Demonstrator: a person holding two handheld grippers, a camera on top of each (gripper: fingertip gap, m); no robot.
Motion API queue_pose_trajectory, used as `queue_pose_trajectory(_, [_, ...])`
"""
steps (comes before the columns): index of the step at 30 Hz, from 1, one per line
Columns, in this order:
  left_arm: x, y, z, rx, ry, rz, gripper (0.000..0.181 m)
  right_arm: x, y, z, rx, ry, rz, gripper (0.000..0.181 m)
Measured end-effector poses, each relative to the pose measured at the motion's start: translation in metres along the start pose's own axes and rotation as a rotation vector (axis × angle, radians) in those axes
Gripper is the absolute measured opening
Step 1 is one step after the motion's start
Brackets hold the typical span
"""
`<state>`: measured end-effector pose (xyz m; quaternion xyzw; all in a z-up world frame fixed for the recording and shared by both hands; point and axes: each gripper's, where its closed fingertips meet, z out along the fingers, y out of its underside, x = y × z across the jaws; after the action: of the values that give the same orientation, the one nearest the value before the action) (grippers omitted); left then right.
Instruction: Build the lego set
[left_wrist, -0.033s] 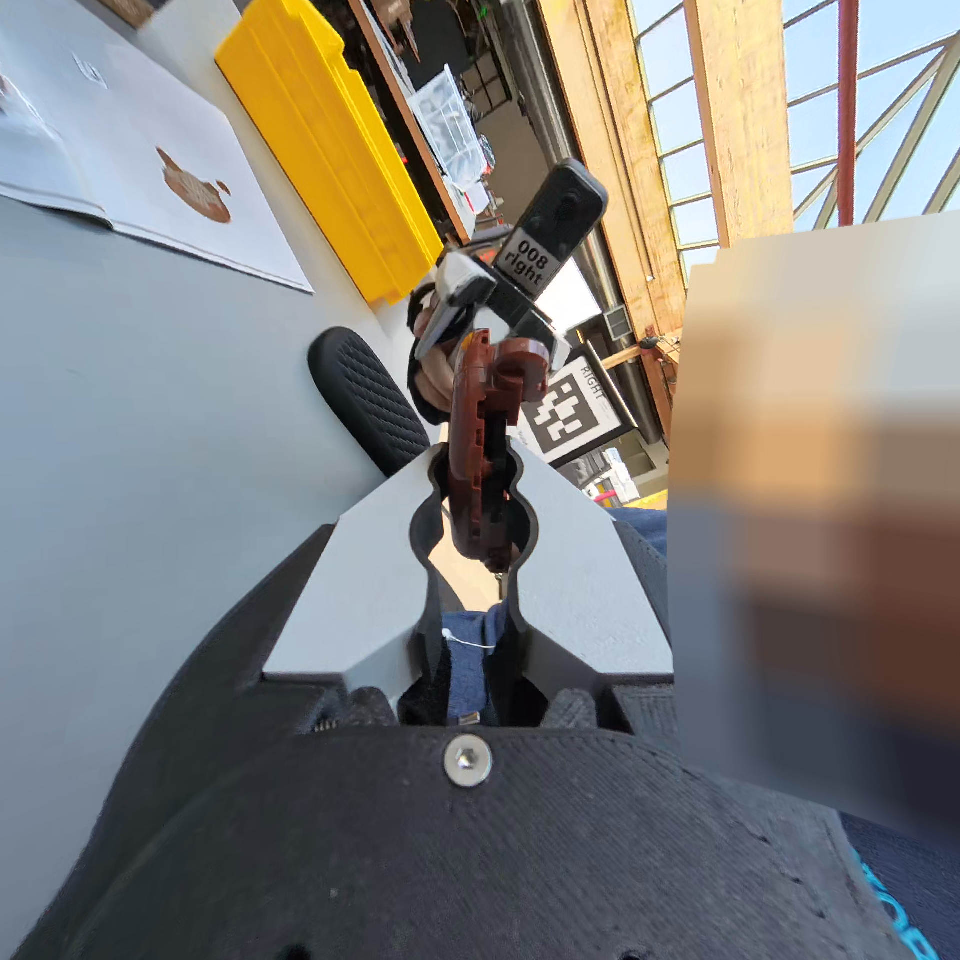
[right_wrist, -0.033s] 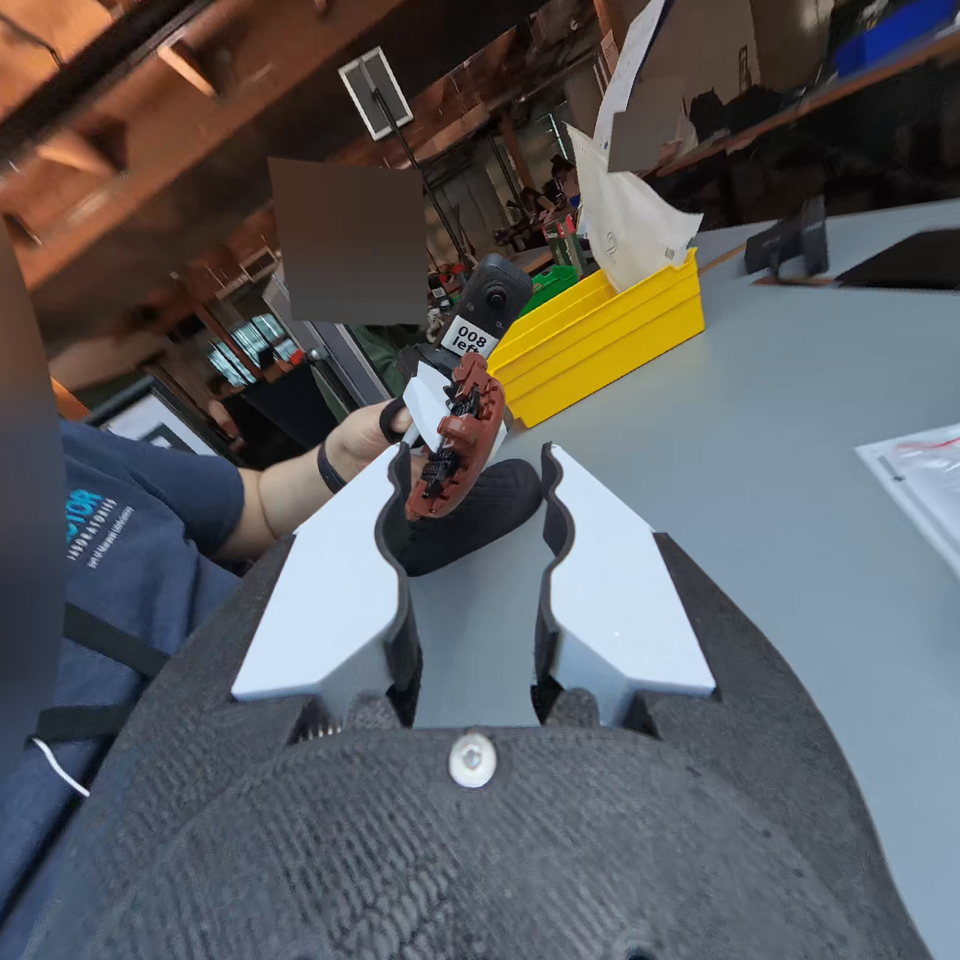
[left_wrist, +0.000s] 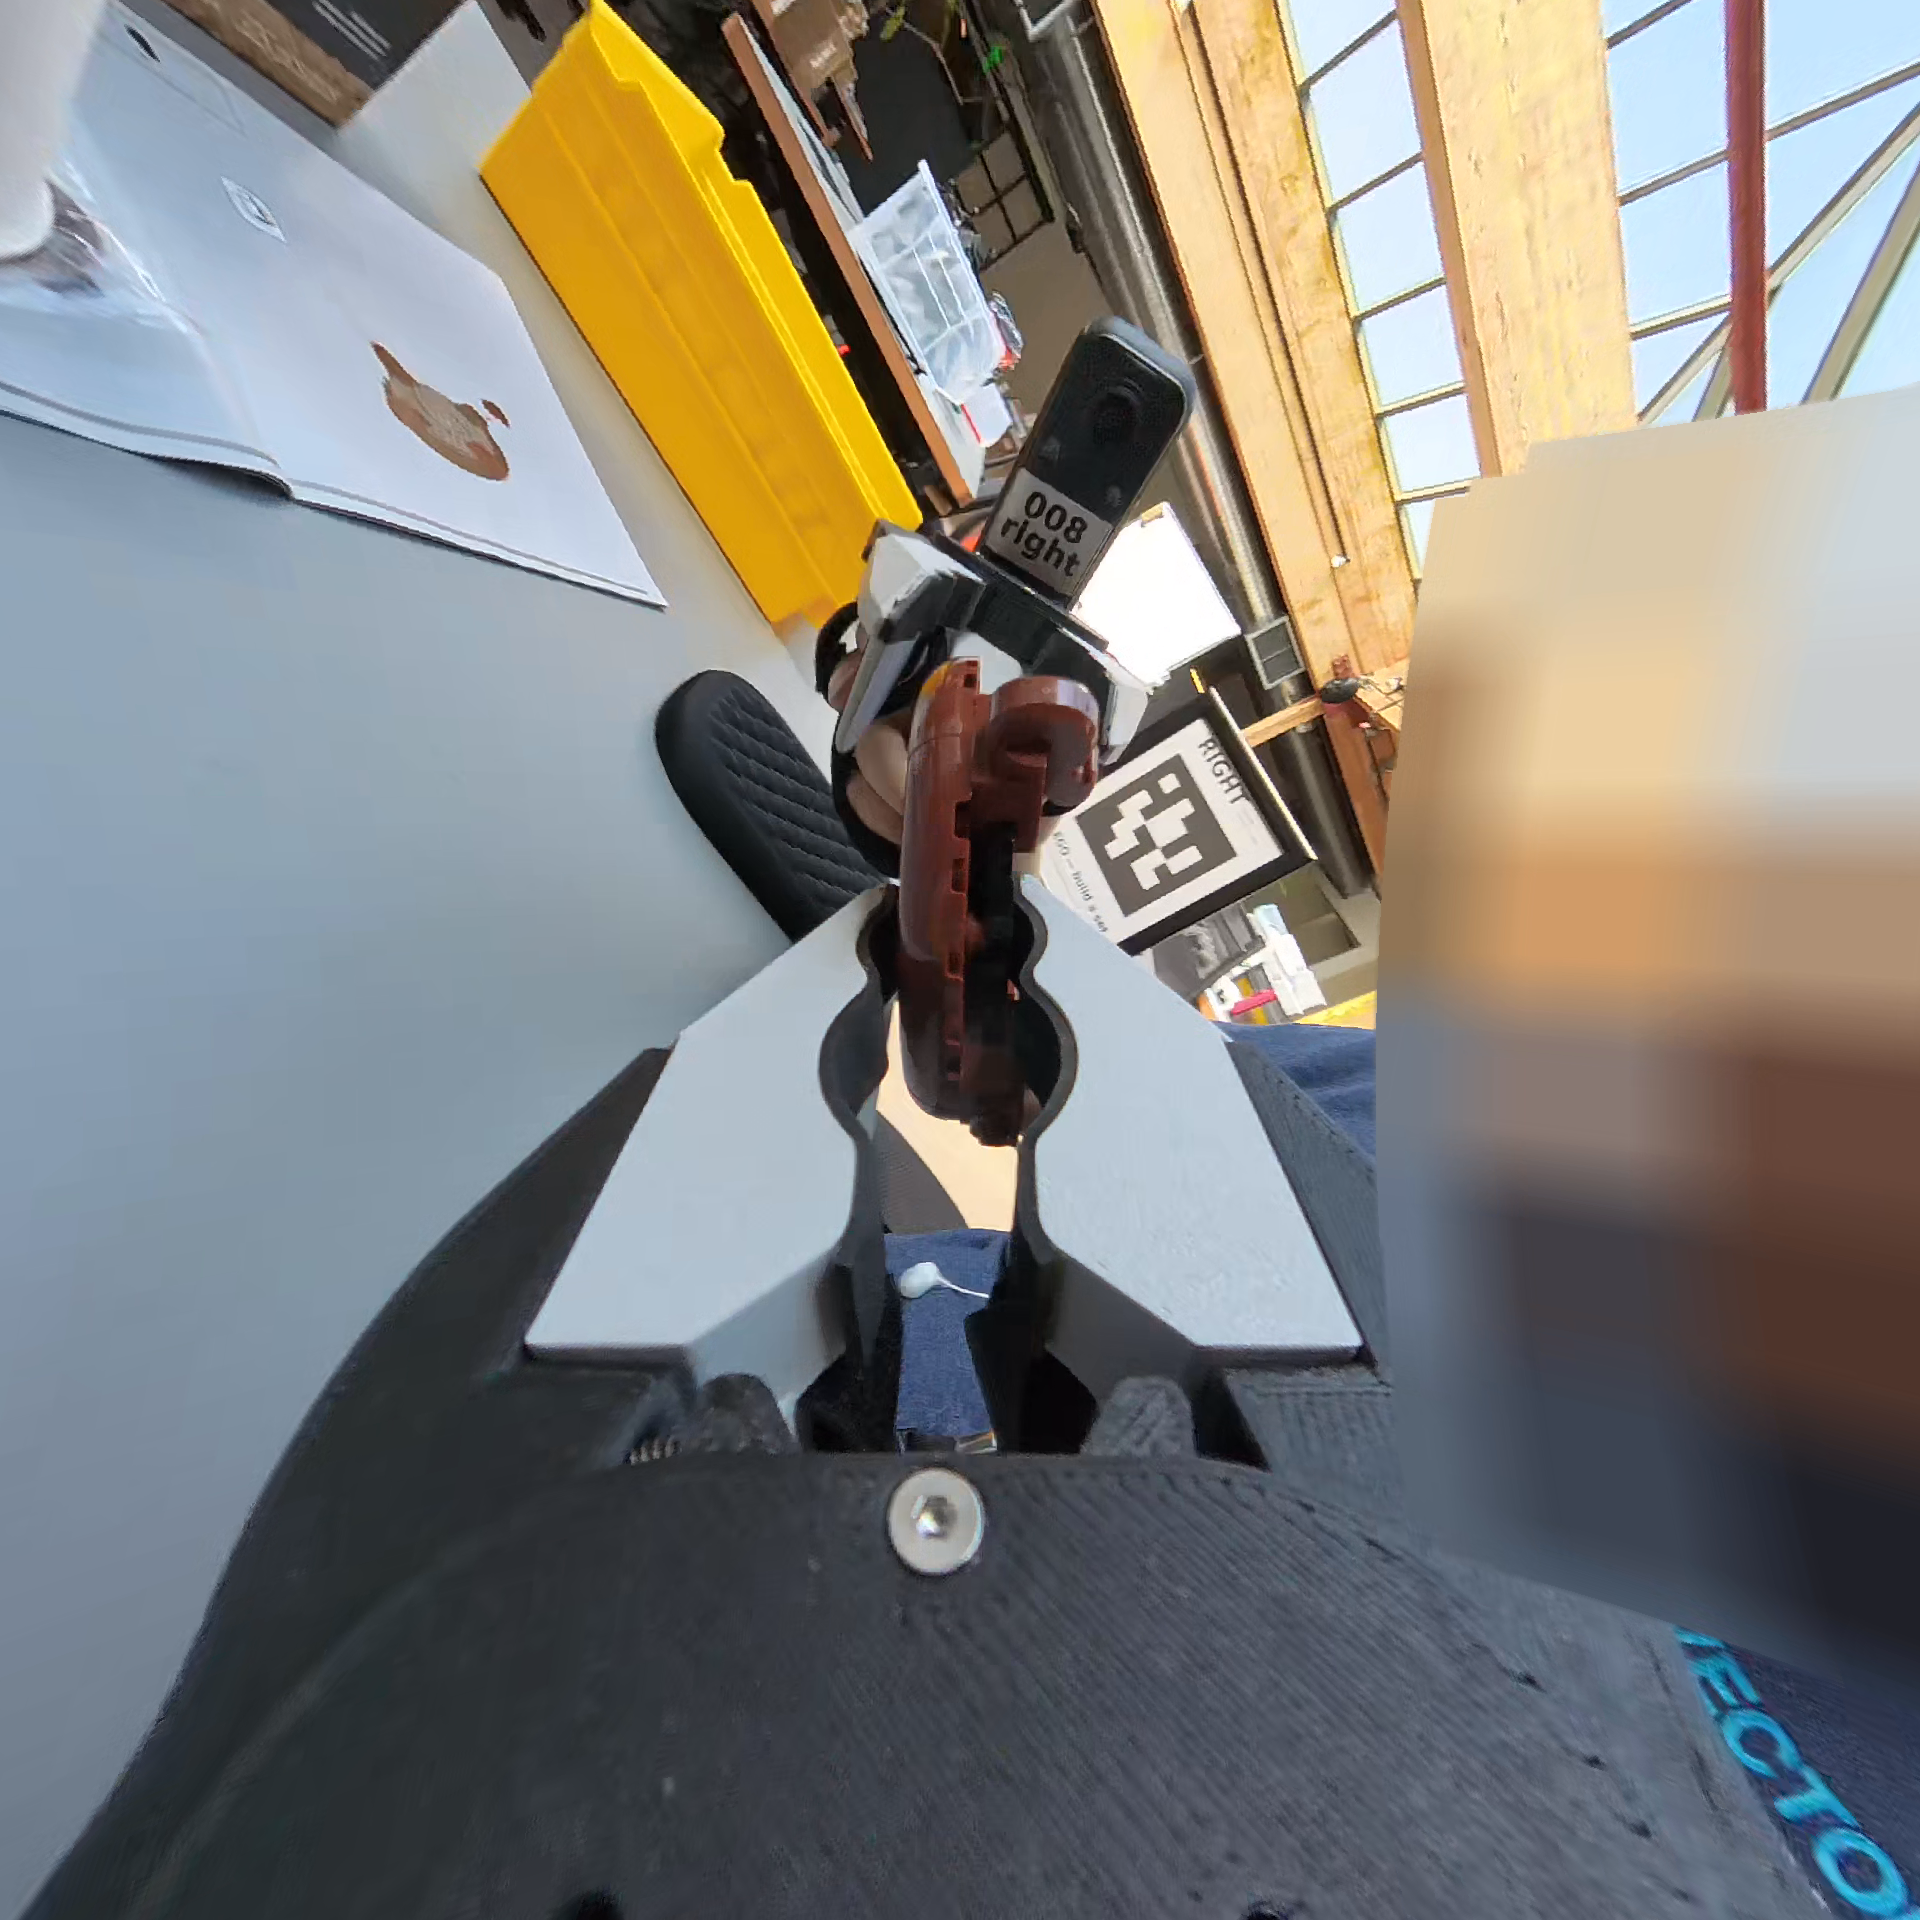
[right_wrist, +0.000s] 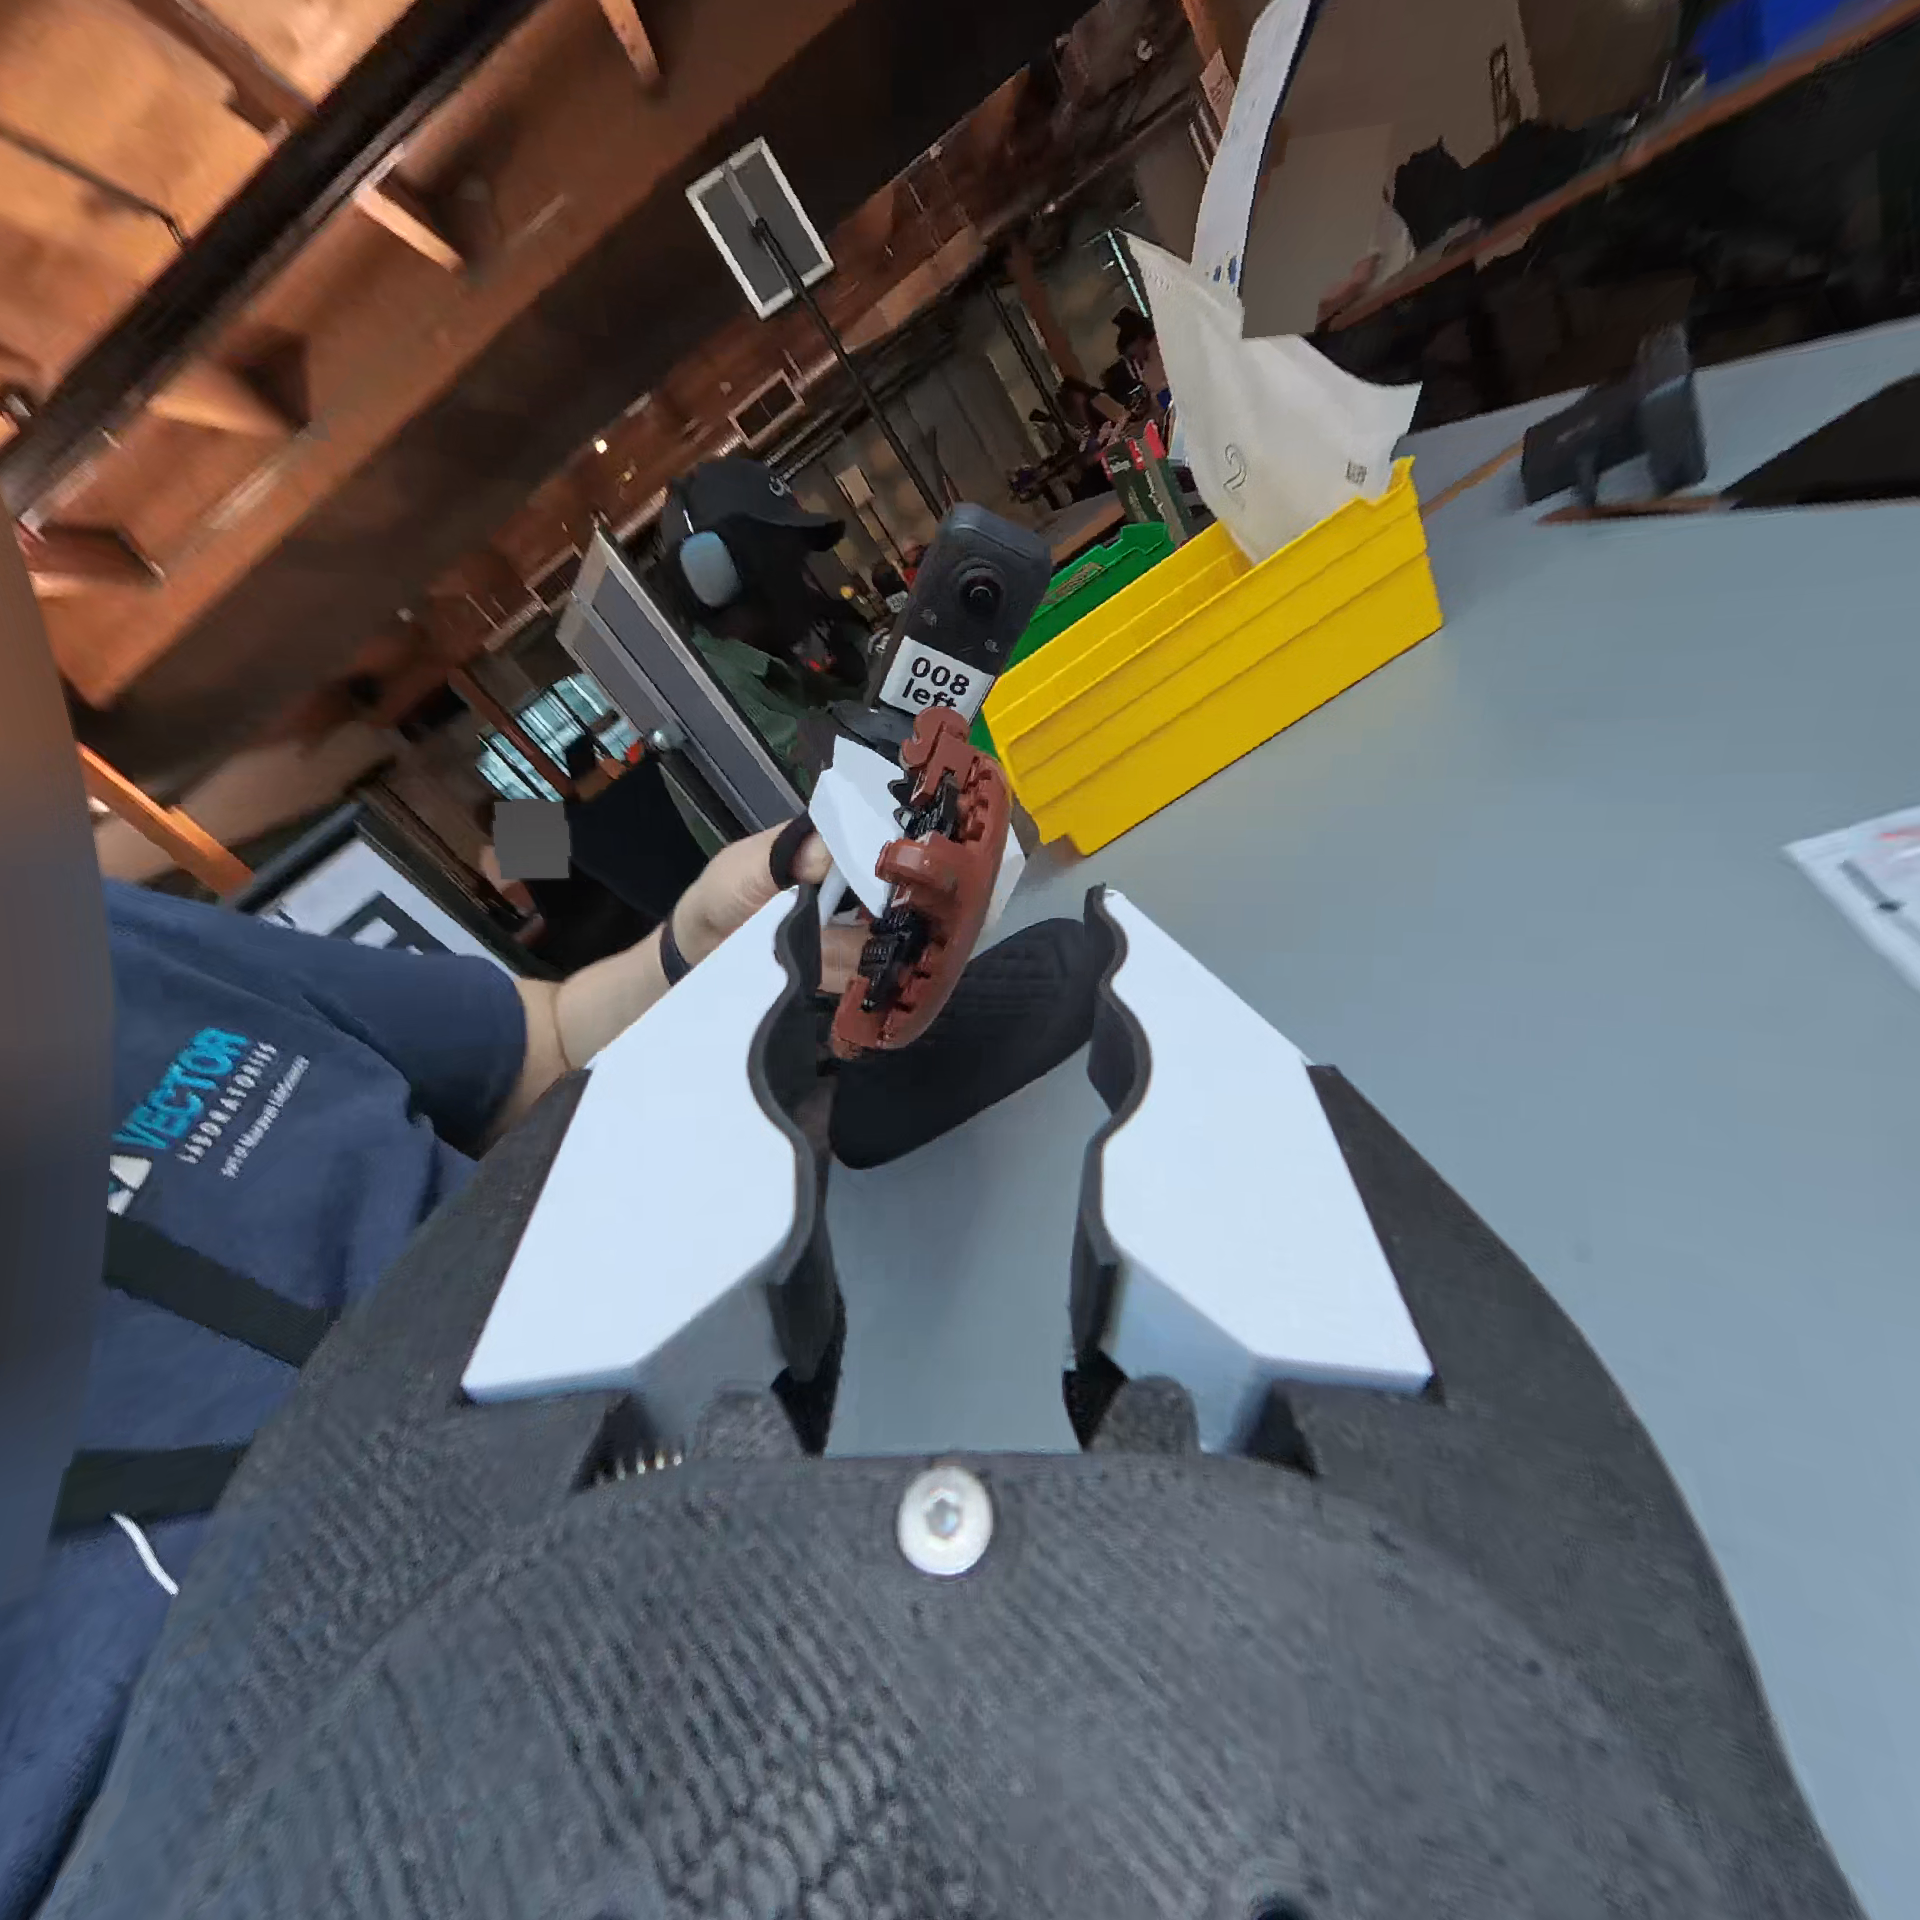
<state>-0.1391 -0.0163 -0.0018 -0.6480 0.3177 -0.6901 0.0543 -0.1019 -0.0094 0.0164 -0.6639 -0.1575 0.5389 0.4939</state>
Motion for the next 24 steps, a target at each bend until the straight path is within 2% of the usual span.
queue_pose_trajectory(4, [-0.011,0.002,-0.009,0.073,-0.06,0.046,0.017,0.009,0.029,0.028,-0.064,-0.027,0.158,0.047])
queue_pose_trajectory(6, [-0.017,0.003,-0.017,0.11,-0.072,0.045,0.017,0.007,0.039,0.04,-0.085,-0.053,0.184,0.037])
queue_pose_trajectory(8, [-0.021,0.006,-0.023,0.129,-0.069,0.034,0.017,0.008,0.047,0.051,-0.107,-0.075,0.204,0.018])
queue_pose_trajectory(12, [-0.038,0.006,-0.041,0.143,-0.097,0.023,0.018,0.024,0.053,0.069,-0.112,-0.087,0.313,0.016])
queue_pose_trajectory(14, [-0.055,0.004,-0.057,0.141,-0.175,0.039,0.029,0.038,0.061,0.078,-0.135,-0.065,0.365,0.015])
queue_pose_trajectory(16, [-0.068,0.001,-0.08,0.134,-0.279,0.078,0.033,0.053,0.067,0.086,-0.152,-0.042,0.419,0.015])
queue_pose_trajectory(19, [-0.089,-0.01,-0.126,0.105,-0.591,0.242,0.034,0.079,0.075,0.095,-0.197,0.034,0.469,0.015])
queue_pose_trajectory(22, [-0.107,-0.037,-0.191,0.053,-1.088,0.466,0.04,0.099,0.08,0.113,-0.254,0.09,0.511,0.016])
queue_pose_trajectory(24, [-0.107,-0.058,-0.231,0.052,-1.398,0.567,0.044,0.108,0.081,0.13,-0.279,0.102,0.56,0.016])
